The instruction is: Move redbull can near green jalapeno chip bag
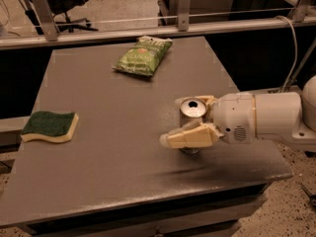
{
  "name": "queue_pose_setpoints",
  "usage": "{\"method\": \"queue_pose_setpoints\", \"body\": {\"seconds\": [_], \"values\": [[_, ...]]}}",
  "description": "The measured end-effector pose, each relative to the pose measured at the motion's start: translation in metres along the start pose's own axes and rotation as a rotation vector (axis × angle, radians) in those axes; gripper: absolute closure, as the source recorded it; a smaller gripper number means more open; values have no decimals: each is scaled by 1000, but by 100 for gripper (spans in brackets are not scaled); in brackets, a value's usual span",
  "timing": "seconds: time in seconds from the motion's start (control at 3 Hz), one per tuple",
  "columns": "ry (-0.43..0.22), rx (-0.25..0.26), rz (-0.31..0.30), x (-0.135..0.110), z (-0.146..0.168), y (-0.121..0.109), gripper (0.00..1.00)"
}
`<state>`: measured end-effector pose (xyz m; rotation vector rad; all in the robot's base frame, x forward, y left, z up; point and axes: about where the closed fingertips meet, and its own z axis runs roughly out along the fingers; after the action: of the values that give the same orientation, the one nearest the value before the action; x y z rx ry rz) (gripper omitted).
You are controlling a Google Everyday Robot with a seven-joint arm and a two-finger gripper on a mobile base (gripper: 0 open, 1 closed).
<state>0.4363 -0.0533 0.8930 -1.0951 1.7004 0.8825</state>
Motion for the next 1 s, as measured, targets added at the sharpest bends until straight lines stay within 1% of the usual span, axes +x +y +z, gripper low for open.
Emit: {"method": "queue_pose_setpoints", "body": {"seconds": [0.33,0.67,1.0], "values": [[-8,58,-19,-12,-17,-37,88],[-11,61,-31,-18,-18,-36,100],[-20,64,-44,-23,-16,-40,100]]}}
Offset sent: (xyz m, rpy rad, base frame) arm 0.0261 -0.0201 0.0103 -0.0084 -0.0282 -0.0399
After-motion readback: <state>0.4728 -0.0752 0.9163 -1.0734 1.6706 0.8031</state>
